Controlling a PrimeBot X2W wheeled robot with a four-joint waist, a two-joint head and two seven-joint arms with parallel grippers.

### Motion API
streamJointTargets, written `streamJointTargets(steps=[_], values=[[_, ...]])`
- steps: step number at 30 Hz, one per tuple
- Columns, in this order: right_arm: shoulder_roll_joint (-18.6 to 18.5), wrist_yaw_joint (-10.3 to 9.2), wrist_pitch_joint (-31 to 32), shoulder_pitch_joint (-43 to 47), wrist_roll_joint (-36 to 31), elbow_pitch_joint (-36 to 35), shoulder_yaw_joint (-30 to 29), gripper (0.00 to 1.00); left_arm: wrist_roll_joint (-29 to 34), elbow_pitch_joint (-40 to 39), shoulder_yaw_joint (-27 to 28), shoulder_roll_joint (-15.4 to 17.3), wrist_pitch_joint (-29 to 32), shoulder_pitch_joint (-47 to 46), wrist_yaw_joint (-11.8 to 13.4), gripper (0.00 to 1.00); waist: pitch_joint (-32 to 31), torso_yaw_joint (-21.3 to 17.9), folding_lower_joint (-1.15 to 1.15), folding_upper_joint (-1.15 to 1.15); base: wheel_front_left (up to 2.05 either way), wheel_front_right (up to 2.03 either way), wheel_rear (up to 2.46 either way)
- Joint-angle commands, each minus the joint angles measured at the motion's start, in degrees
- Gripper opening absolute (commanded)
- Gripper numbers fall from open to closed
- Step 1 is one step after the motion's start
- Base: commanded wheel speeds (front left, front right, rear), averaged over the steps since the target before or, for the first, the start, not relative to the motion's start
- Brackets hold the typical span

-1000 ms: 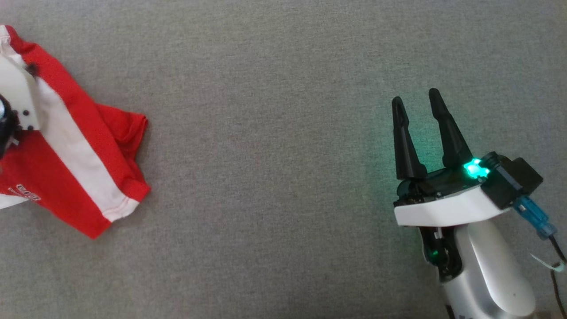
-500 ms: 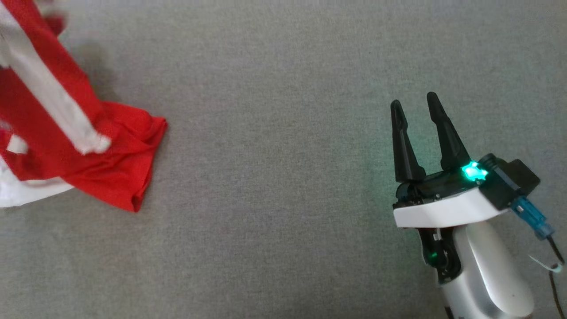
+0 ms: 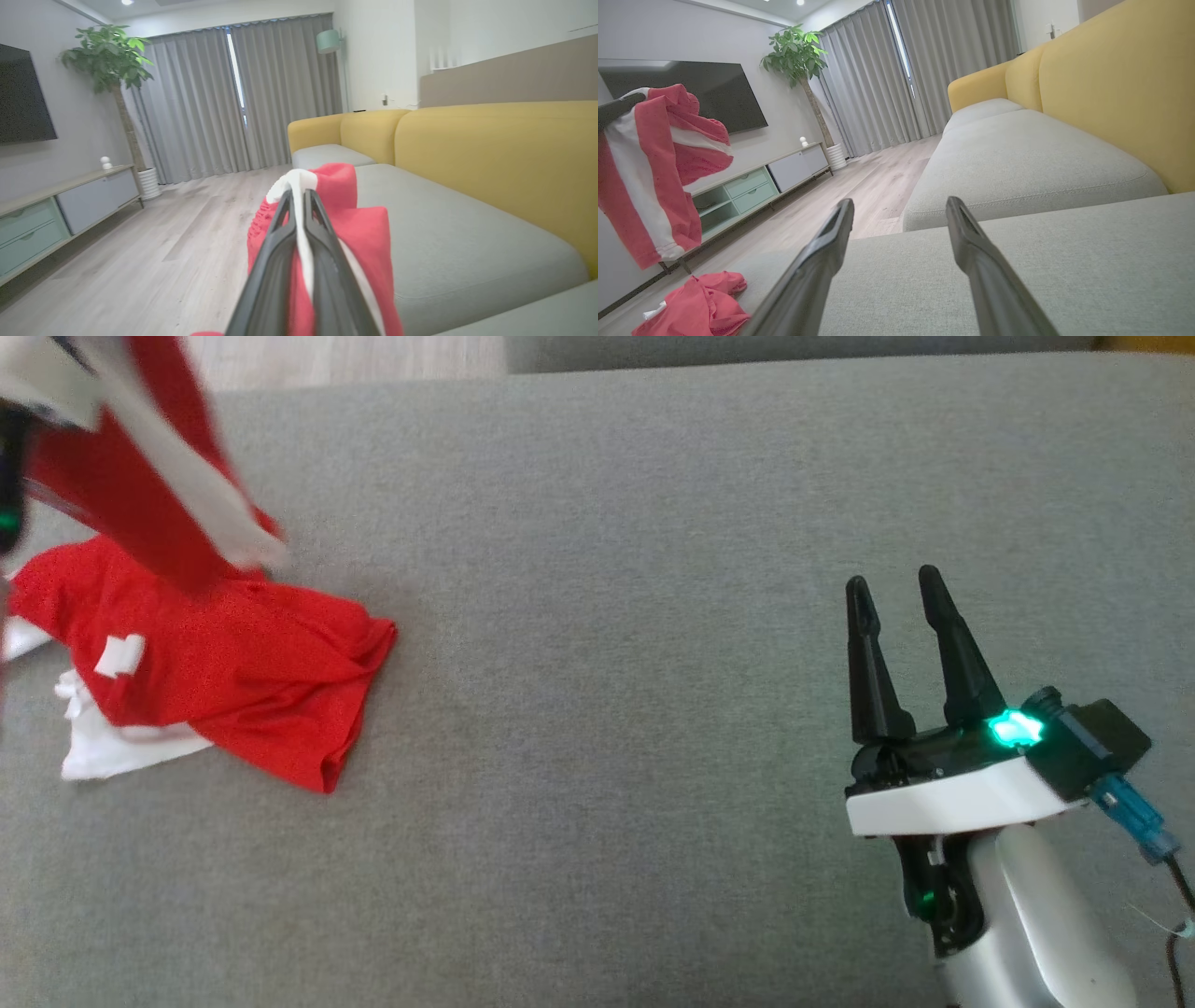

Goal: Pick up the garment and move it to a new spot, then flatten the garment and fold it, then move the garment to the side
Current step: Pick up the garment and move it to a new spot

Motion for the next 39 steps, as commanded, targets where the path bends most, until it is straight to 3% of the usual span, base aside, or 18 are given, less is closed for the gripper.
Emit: streamJointTargets(steps=[1, 7, 14, 23, 30, 31, 32, 39], values=[[-0.1, 0.44, -0.5, -0.3, 0.6, -1.9, 0.7, 1.0, -0.7, -4.8, 1.6, 1.4, 0.8, 0.1, 0.8, 0.0, -0.8, -0.7, 0.01, 0.0, 0.0, 0.0, 0.0], [-0.1, 0.44, -0.5, -0.5, 1.2, -1.9, 0.9, 1.0, -4.9, -15.9, 1.3, -4.7, 2.1, 6.8, 4.2, 0.0, -1.6, -4.2, 0.01, 0.0, 0.0, 0.0, 0.0], [-0.1, 0.44, -0.5, -2.3, 2.4, -2.7, 2.1, 1.0, -6.7, -23.5, -1.8, -12.8, 0.5, 11.5, 6.9, 0.0, -0.2, -12.1, 0.01, 0.0, 0.0, 0.0, 0.0], [-0.1, 0.44, -0.5, -4.0, 3.9, -4.5, 2.1, 1.0, -8.4, -21.9, -5.5, -24.5, -7.6, 10.2, 7.1, 0.0, 2.7, -21.4, 0.01, 0.0, 0.0, 0.0, 0.0], [-0.1, 0.44, -0.5, -3.5, 3.4, -5.1, 0.4, 1.0, -10.6, -15.4, -6.4, -26.3, -14.0, 12.8, 7.2, 0.0, 3.5, -20.6, 0.01, 0.0, 0.0, 0.0, 0.0], [-0.1, 0.44, -0.5, -3.4, 3.2, -5.2, 0.2, 1.0, -10.3, -13.8, -6.3, -26.2, -14.3, 13.8, 7.3, 0.79, 3.5, -19.9, 0.01, 0.0, 0.0, 0.0, 0.0], [-0.1, 0.44, -0.5, -3.4, 2.9, -5.2, 0.0, 1.0, -10.0, -12.0, -6.2, -25.9, -14.5, 15.0, 7.5, 1.0, 3.5, -19.1, 0.01, 0.0, 0.0, 0.0, 0.0], [-0.1, 0.44, -0.5, -2.4, 0.7, -4.3, -1.4, 1.0, -4.0, -5.5, -4.6, -21.0, -15.5, 22.1, 7.6, 1.0, 2.1, -12.4, 0.01, 0.0, 0.0, 0.0, 0.0]])
